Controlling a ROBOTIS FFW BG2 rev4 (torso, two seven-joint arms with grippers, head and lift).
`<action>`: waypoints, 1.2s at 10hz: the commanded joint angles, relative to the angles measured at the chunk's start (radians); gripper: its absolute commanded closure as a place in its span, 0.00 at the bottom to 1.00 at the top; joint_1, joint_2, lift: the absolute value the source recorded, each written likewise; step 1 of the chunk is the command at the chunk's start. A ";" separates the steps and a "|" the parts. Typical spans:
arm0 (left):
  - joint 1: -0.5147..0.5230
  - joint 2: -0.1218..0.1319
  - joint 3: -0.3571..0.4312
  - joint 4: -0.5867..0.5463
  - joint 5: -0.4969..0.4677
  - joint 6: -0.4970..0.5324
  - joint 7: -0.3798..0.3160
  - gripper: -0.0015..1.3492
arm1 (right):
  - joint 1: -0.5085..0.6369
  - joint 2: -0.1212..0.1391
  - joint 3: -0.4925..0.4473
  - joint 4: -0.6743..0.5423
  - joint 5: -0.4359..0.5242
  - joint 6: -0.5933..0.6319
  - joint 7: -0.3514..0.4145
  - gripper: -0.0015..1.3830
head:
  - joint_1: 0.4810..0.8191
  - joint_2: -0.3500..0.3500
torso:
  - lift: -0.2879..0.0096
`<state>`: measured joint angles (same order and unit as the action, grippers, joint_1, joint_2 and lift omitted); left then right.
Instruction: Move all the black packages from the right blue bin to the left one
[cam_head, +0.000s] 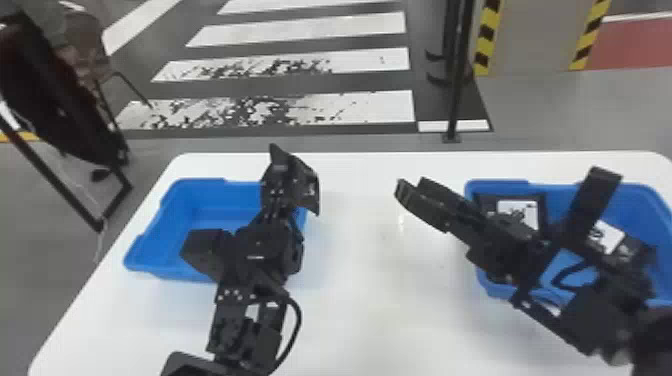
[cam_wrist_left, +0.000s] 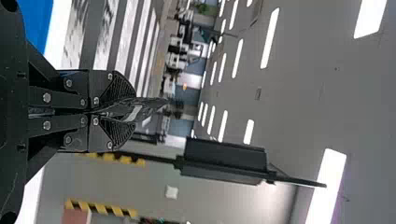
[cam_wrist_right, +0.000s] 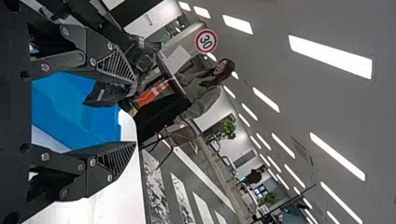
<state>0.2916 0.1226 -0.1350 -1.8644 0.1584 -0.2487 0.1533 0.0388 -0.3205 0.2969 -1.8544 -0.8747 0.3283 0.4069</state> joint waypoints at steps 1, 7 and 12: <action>-0.046 -0.031 0.155 0.155 -0.240 -0.007 0.023 0.90 | 0.010 0.000 -0.022 -0.002 0.017 -0.002 0.001 0.09 | 0.63 0.79 | 0.38; 0.081 -0.023 0.141 -0.022 -0.109 -0.041 0.011 0.17 | 0.143 0.041 -0.303 -0.201 0.336 0.209 -0.022 0.09 | 0.63 0.83 | 0.38; 0.155 -0.015 0.077 -0.117 -0.009 -0.036 -0.015 0.22 | 0.194 0.061 -0.363 -0.361 0.446 0.666 -0.238 0.09 | 0.63 0.62 | 0.38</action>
<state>0.4442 0.1070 -0.0536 -1.9815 0.1453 -0.2857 0.1385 0.2449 -0.2593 -0.0670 -2.2144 -0.4355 0.9433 0.1698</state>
